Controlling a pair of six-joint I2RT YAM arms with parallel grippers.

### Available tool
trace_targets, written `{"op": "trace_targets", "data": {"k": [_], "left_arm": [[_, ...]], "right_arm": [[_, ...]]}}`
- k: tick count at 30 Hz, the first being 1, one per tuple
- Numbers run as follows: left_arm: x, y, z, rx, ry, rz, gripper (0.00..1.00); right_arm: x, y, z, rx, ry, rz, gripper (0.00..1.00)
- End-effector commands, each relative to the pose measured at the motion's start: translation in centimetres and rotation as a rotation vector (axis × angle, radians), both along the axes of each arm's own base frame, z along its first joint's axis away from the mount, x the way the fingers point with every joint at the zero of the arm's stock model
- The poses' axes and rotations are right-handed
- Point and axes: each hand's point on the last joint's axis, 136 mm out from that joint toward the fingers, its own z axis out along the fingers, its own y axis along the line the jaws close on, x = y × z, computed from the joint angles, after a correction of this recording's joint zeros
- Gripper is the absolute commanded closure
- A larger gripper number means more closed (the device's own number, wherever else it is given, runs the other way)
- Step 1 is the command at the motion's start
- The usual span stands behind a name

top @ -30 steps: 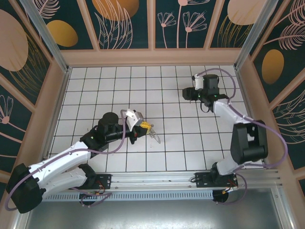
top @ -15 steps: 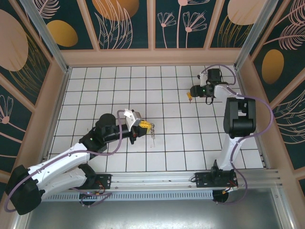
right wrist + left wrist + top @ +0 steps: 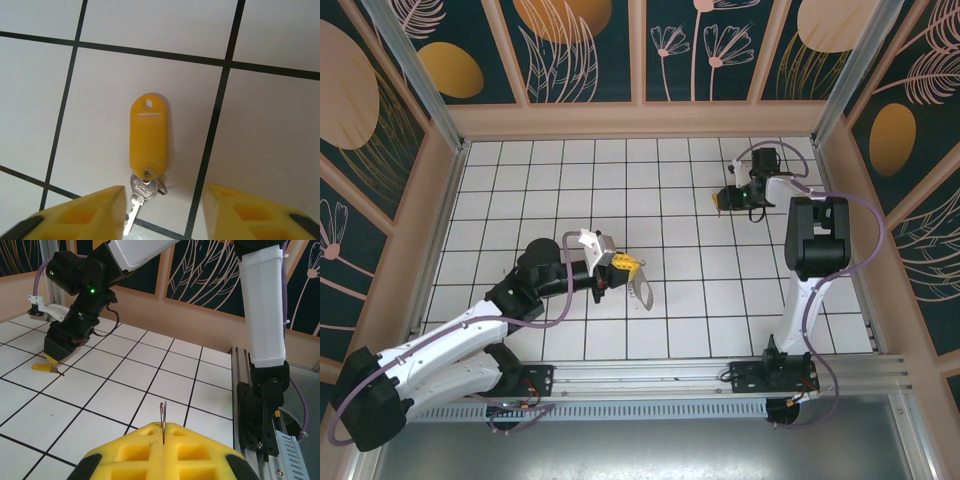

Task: Put the keys on the keyring

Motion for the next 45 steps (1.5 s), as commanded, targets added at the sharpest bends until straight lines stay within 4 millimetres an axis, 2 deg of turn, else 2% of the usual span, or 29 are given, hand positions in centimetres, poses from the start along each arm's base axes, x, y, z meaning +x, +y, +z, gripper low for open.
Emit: {"op": "trace_targets", "data": {"k": [1,6,16,27,35,45], "left_arm": [[-0.3,-0.2,0.6,-0.028,-0.024,-0.022,1.0],[-0.4,-0.2,0.4,-0.026,-0.012,-0.021,1.0],[-0.1,-0.4,0.0,-0.02,0.0,-0.02,1.0],[-0.3,-0.3,0.3,-0.029,-0.004,-0.025,1.0],[-0.4,-0.3,0.2,-0.03,0.002,-0.025,1.0],[0.0,-0.3,0.2,-0.024,0.014,-0.008,1.0]], "right_arm": [[0.0,0.3,-0.4,0.025,0.011,0.026,0.62],[-0.3,0.5,-1.0,0.028,0.006,0.035,0.68],[0.4,0.6,-1.5,0.024,0.001,0.043,0.75],[0.6,1.1,-1.6,0.024,-0.02,0.067,0.76],[0.7,1.6,-1.5,0.03,-0.031,0.081,0.83],[0.5,2.2,-0.7,0.038,-0.07,0.096,0.97]]}}
